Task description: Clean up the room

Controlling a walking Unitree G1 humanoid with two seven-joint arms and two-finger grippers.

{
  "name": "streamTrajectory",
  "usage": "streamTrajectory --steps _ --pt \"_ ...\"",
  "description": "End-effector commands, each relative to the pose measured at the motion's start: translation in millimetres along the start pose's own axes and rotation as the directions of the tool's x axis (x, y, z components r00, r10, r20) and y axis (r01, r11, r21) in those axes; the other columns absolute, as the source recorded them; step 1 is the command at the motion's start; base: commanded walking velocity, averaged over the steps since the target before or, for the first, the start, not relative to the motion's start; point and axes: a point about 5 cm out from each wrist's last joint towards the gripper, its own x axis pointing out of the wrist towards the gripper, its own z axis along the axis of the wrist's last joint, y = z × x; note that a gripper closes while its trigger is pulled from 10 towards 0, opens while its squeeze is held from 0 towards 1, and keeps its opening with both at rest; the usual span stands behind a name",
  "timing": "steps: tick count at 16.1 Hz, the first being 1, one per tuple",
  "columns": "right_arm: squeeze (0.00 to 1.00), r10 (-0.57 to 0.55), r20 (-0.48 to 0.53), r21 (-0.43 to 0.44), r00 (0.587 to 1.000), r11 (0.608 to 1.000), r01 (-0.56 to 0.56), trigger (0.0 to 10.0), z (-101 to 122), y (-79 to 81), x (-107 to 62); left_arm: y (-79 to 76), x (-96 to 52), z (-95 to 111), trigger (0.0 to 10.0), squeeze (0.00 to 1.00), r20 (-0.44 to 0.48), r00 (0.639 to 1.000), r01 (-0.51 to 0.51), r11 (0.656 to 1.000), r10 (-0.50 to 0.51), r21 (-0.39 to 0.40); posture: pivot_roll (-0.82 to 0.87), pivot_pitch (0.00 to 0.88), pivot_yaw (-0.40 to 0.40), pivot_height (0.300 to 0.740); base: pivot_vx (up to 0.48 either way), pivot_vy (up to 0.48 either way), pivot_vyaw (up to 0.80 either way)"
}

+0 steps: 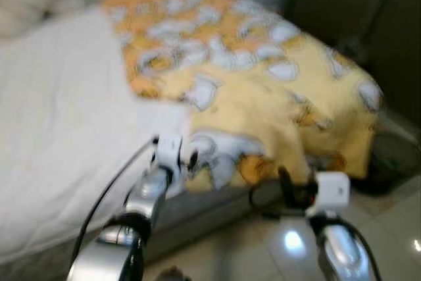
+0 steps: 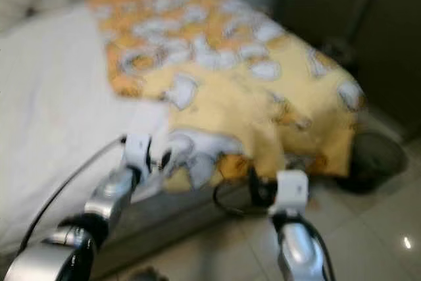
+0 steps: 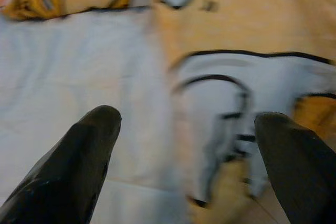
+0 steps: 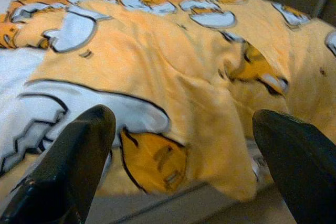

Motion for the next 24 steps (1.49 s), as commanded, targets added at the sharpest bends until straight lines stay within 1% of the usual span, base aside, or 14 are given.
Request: streamTrajectory --steps 1,4,6,9,11,12,13,15,18,19,21,22,23,24 --pt "0.0 0.013 -0.013 0.0 1.0 1.0 -0.013 10.0 0.4 3.6 -4.7 4.2 0.3 -1.4 10.0 0.0 -0.016 1.0 -0.027 1.0 0.027 0.012 -0.13 0.0 -0.024 0.74 0.371 0.304 0.0" --pt "0.0 0.019 -0.064 -0.01 0.998 1.0 -0.02 10.0 -2.6 -0.6 -17.3 -1.6 2.4 0.3 10.0 0.0 -0.001 0.999 -0.044 0.999 0.044 0.028 -0.14 0.041 -0.043 0.74 0.124 0.101 -0.51" --pt "0.0 0.008 -0.096 -0.024 0.995 1.0 -0.01 10.0 -5.7 -4.4 -30.0 3.1 1.6 -0.1 10.0 0.0 0.003 0.997 -0.081 0.996 0.081 0.048 -0.15 0.097 -0.059 0.74 0.0 0.0 -0.75" --pt "0.0 0.005 -0.129 -0.033 0.992 0.999 -0.01 10.0 -2.9 -6.1 -51.7 11.0 -1.4 -8.2 10.0 0.0 -0.033 0.988 -0.151 0.988 0.151 0.019 -0.19 0.197 -0.098 0.74 0.0 0.0 0.0" --pt "0.0 0.01 -0.143 -0.033 0.99 0.999 -0.015 10.0 0.4 -6.2 -61.2 15.6 -0.3 -4.6 10.0 0.0 -0.031 0.978 -0.205 0.977 0.206 0.053 -0.21 0.234 -0.117 0.74 0.0 0.0 0.0" --pt "0.0 0.022 -0.164 -0.032 0.986 0.999 -0.027 10.0 3.3 -4.6 -72.6 22.9 -0.1 -1.0 10.0 0.0 -0.031 0.964 -0.261 0.965 0.262 0.037 -0.22 0.258 -0.129 0.74 0.0 0.0 0.0" --pt "0.0 0.032 -0.185 -0.03 0.982 0.999 -0.038 10.0 5.6 -3.8 -83.5 27.5 0.2 2.1 10.0 0.0 -0.028 0.959 -0.284 0.958 0.283 -0.036 -0.23 0.284 -0.14 0.74 0.0 0.0 0.0" --pt "0.0 0.035 -0.215 -0.03 0.976 0.999 -0.043 10.0 6.1 -4.8 -94.5 28.9 2.3 12.0 10.0 0.0 0.018 0.959 -0.28 0.954 0.284 -0.108 -0.23 0.306 -0.15 0.74 0.0 0.0 0.0" --pt "0.0 0.036 -0.244 -0.023 0.969 0.999 -0.043 10.0 5.3 -3.2 -101.6 25.7 3.5 21.9 10.0 0.0 0.094 0.953 -0.28 0.956 0.288 -0.088 -0.23 0.314 -0.148 0.74 0.0 0.0 0.0" --pt "0.0 0.045 -0.263 -0.017 0.964 0.999 -0.051 10.0 3.2 -0.9 -104.9 24.5 1.4 19.4 10.0 0.0 0.114 0.946 -0.3 0.953 0.303 -0.044 -0.22 0.317 -0.143 0.74 0.0 0.0 0.0" --pt "0.0 0.045 -0.273 -0.016 0.961 0.999 -0.051 10.0 2.1 -0.6 -106.3 22.6 0.4 13.6 10.0 0.0 0.093 0.949 -0.298 0.954 0.3 -0.03 -0.22 0.32 -0.141 0.74 0.0 0.0 0.0" --pt "0.0 0.044 -0.287 -0.016 0.957 0.999 -0.051 10.0 1.2 -0.9 -108.3 20.2 -1.0 2.6 10.0 0.0 0.032 0.954 -0.298 0.954 0.299 -0.008 -0.23 0.328 -0.139 0.74 0.0 0.0 0.0" --pt "0.0 0.043 -0.297 -0.018 0.954 0.999 -0.051 10.0 0.6 -1.5 -110.0 18.6 -1.6 -5.2 10.0 0.0 -0.029 0.955 -0.295 0.955 0.294 -0.035 -0.23 0.328 -0.139 0.74 0.0 0.0 0.0" --pt "0.0 0.042 -0.3 -0.019 0.953 0.999 -0.05 10.0 0.4 -1.9 -110.8 17.0 -1.2 -6.7 8.3 0.0 -0.047 0.958 -0.286 0.958 0.285 -0.029 -0.23 0.329 -0.139 0.74 0.0 0.0 0.0"
